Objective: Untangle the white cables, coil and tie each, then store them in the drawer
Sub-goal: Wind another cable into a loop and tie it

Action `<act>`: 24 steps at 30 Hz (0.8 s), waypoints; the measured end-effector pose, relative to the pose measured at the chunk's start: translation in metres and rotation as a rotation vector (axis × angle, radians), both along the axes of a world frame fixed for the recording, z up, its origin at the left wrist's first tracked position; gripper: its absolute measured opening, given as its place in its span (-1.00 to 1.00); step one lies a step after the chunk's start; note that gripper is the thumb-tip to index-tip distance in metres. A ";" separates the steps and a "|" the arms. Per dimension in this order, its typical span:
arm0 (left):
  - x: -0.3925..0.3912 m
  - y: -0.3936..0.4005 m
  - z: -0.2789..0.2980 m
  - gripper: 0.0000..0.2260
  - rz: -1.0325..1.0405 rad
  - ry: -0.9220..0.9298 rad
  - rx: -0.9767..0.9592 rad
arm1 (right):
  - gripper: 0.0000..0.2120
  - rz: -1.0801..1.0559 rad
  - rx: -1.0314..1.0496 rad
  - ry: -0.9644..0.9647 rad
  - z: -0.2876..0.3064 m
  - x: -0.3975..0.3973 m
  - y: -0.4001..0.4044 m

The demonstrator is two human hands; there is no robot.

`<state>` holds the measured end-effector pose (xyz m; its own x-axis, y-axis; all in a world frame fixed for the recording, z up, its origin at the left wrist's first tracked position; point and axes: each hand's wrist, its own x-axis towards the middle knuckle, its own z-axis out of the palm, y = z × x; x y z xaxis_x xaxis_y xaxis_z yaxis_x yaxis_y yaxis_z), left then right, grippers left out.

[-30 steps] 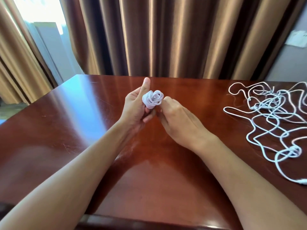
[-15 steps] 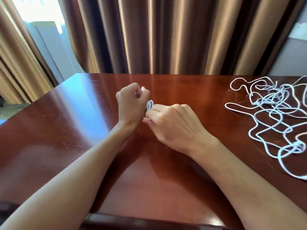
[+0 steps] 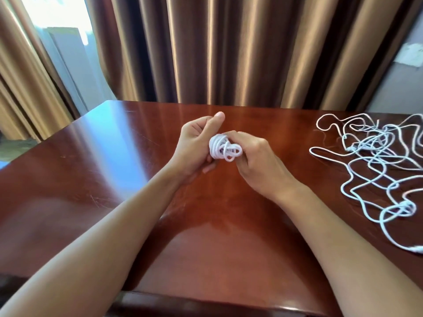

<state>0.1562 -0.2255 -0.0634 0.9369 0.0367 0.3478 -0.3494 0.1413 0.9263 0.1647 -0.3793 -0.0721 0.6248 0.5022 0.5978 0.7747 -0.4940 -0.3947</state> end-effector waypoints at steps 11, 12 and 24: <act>0.020 0.013 -0.013 -0.56 0.712 -0.230 0.302 | -0.77 0.016 -0.189 0.006 -0.006 -0.013 0.011; 0.020 0.015 -0.014 -0.57 0.735 -0.256 0.383 | -0.75 0.012 -0.189 -0.043 -0.005 -0.013 0.010; 0.020 0.020 -0.014 -0.55 0.366 -0.264 0.543 | -0.82 0.043 0.372 0.286 0.005 -0.002 -0.002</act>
